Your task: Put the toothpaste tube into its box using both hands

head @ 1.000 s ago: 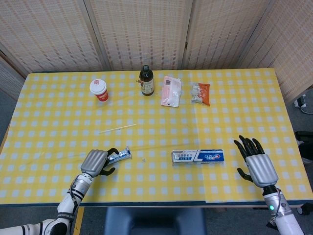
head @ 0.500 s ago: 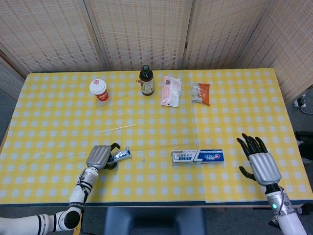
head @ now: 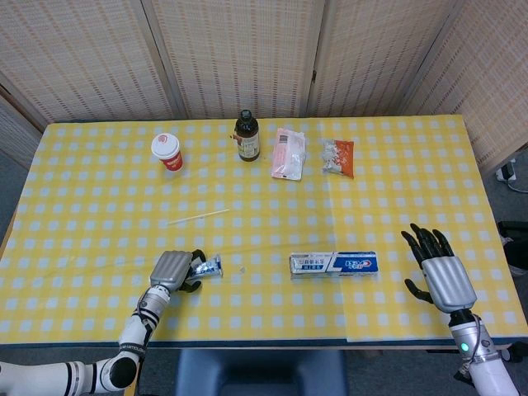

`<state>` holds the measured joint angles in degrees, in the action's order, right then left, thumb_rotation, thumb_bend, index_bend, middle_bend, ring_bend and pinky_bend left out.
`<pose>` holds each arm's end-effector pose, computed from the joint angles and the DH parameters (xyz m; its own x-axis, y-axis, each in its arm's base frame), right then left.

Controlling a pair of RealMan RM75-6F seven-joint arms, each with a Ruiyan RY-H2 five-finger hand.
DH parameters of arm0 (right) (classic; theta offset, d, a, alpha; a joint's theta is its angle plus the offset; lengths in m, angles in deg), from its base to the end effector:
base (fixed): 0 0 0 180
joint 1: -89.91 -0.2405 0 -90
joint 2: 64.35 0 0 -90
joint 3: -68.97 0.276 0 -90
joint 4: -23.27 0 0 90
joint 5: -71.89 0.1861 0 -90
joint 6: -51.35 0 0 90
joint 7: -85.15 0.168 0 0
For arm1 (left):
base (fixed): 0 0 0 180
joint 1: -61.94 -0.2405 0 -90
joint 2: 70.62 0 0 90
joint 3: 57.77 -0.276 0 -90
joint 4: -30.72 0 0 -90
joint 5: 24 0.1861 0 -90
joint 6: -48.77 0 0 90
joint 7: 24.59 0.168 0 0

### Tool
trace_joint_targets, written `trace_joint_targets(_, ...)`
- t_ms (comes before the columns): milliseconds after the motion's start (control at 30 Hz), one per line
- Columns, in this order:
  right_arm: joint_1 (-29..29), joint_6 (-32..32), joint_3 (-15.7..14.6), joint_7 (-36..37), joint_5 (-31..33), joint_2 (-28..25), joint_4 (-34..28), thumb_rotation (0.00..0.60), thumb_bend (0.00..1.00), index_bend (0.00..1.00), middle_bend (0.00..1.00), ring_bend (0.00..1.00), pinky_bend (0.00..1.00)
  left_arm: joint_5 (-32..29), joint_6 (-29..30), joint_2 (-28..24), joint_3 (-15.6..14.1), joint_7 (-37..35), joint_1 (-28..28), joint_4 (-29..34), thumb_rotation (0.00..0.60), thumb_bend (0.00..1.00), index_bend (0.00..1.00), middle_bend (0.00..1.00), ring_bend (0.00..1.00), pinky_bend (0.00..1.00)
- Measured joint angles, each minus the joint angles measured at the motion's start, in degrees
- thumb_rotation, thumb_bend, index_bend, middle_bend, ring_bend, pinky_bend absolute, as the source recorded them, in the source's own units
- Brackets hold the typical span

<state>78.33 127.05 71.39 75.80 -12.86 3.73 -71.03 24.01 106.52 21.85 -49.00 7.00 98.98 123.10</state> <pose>-0.2952 -0.2357 0.1377 0.4609 -0.1267 0.8784 -0.8858 -0.1266 0.4465 -0.1892 0.3269 -0.0348 0.3592 0.4430 0.8214 0.9332 -0.1779 -0.3122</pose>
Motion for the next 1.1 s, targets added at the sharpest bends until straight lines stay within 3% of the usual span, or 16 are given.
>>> trace_joint_targets(733,-0.08,-0.06,-0.05,-0.25,0.29,-0.14,-0.13,0.6,0.32,0.0,0.0,0.0,0.0,1.14,1.41,1.48,-1.53,-0.42,1.14,-2.69,0.6,0.34,0.46,1.0,1.0,1.0)
trace_joint_targets(833,-0.15,-0.17,-0.04,-0.36,0.37,-0.06,-0.09,0.6,0.32,0.0,0.0,0.0,0.0,1.18,1.16,1.58,-1.79,-0.4,1.3,-3.27,0.6,0.34,0.55,1.0,1.0,1.0)
trace_joint_targets(967,-0.15,-0.12,-0.05,-0.45,0.4,-0.01,-0.12,0.6,0.32,0.0,0.0,0.0,0.0,1.41,0.82,1.94,-1.99,-0.73,1.45,-4.24,0.6,0.34,0.77,1.0,1.0,1.0)
trace_joint_targets(1100,-0.02,0.24,-0.07,-0.32,0.26,-0.05,-0.23,0.6,0.32,0.0,0.0,0.0,0.0,2.88,1.12,2.09,-1.87,-2.66,1.17,-4.48,0.6,0.42,0.93,1.0,1.0,1.0)
